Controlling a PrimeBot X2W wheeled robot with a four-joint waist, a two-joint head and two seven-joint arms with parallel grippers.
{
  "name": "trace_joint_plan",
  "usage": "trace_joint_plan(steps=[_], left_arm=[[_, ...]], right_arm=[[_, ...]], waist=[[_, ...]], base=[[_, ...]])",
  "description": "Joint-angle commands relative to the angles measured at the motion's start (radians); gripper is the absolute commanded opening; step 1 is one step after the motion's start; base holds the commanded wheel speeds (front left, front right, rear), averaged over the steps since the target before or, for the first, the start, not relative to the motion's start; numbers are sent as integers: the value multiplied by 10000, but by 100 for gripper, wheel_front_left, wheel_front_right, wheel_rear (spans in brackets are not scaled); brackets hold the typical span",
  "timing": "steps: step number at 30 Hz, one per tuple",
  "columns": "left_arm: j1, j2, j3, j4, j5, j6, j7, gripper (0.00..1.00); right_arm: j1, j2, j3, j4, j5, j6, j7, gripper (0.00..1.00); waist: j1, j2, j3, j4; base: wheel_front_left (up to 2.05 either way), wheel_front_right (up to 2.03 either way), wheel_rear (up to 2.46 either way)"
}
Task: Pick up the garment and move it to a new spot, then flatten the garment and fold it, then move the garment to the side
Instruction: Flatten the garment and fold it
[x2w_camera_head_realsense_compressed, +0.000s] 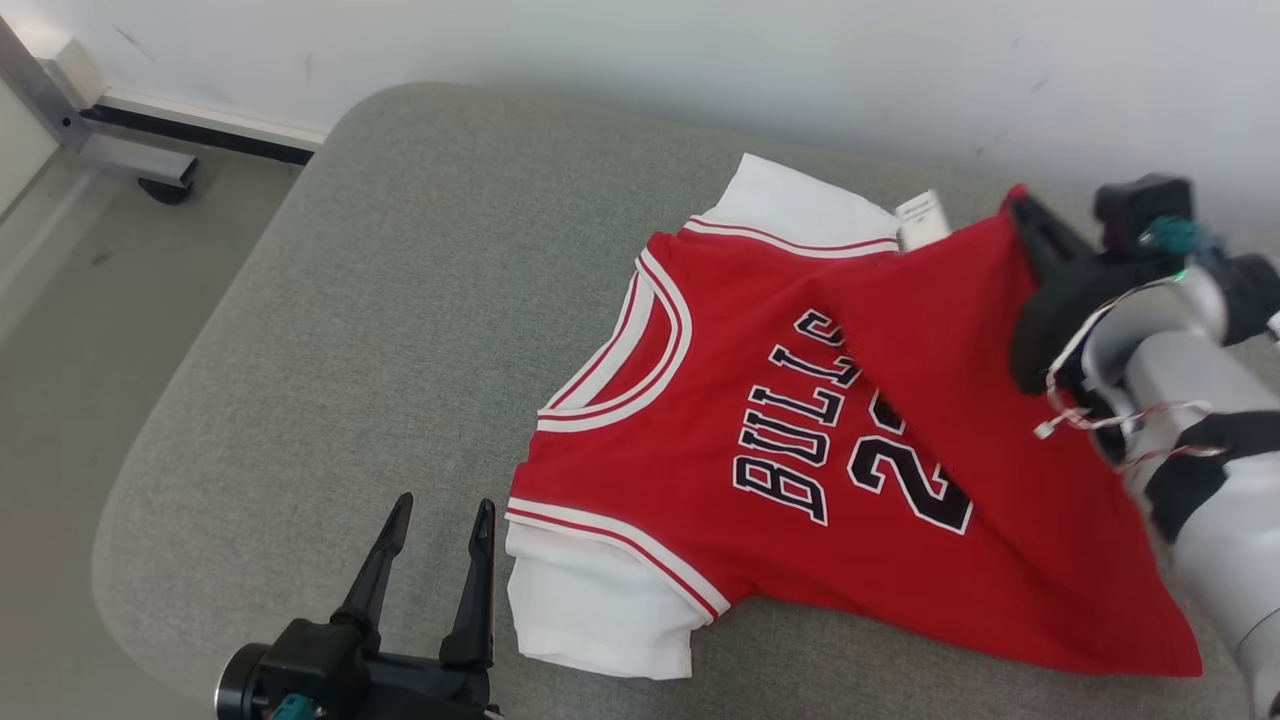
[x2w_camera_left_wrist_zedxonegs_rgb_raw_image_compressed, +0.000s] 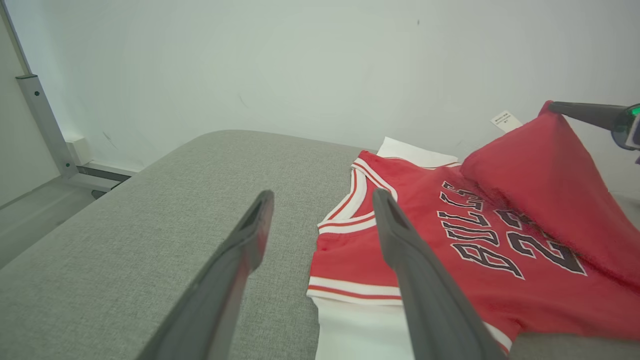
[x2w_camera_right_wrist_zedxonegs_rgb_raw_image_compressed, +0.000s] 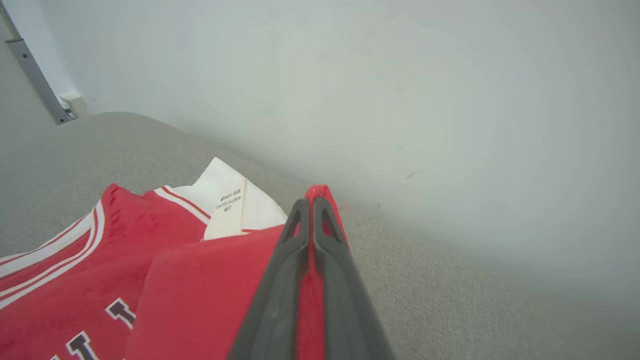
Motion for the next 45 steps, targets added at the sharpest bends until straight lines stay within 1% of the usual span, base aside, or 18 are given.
trace_joint_plan(steps=[1, 3, 9, 10, 12, 20, 21, 25, 29, 32, 34, 36, 45], left_arm=[[-99, -19, -36, 11, -38, -39, -32, 100], [-133, -19, -89, 25, -61, -44, -32, 100], [-262, -20, -178, 35, -94, -60, -32, 100], [-262, -20, -178, 35, -94, -60, -32, 100], [-337, -20, -245, 20, -155, -64, -32, 100], [-541, -20, -459, -6, -344, -30, -32, 100], [-566, -20, -478, -8, -350, -11, -32, 100], [-608, -20, -480, 18, -302, 29, -32, 100], [-560, -17, -347, 73, -140, 36, -32, 100], [-394, -19, -214, 91, -10, 21, -30, 100], [-292, -17, -82, 92, 90, 9, -32, 100], [-206, -17, 63, 71, 192, 0, -32, 100], [508, 41, 882, -54, 604, -44, -32, 100]], right_arm=[[-202, -132, -101, 150, 48, -28, 10, 0], [-525, -282, -293, 421, 10, -28, -54, 0], [-1481, -361, -878, 1322, -104, -28, -94, 0], [-1481, -361, -878, 1322, -104, -28, -94, 0], [-1917, -478, -1115, 1608, -330, -28, -256, 0], [-2259, -693, -1645, 1874, -1074, -28, -628, 0], [-2238, -726, -1738, 1888, -1179, -28, -644, 100], [-2030, -681, -2037, 1903, -1607, -28, -563, 100], [-1875, -697, -2310, 1905, -1918, -28, -853, 100], [-1721, -647, -2621, 1864, -2004, -28, -1020, 100], [-1552, -573, -2819, 1601, -1971, -28, -1076, 100], [-1207, -512, -3070, 887, -1866, -28, -1079, 100], [1965, -236, -3755, -2752, -1813, -28, -1082, 100]], waist=[[0, -1, 69, -6], [0, -1, 118, 29], [0, -1, 337, 149], [0, -1, 337, 149], [0, -1, 464, 240], [0, -1, 741, 377], [0, -1, 766, 373], [0, -1, 773, 262], [0, -1, 589, 41], [0, -1, 356, -170], [0, -1, 186, -344], [0, -1, 26, -551], [0, -1, -801, -1586]], base=[[0, 0, 0], [0, 0, 0], [0, 0, 0], [0, 0, 0], [0, 0, 0], [0, 0, 0], [0, 0, 0], [0, 0, 0], [0, 0, 0], [0, 0, 0], [0, 0, 0], [0, 0, 0], [0, 0, 0]])
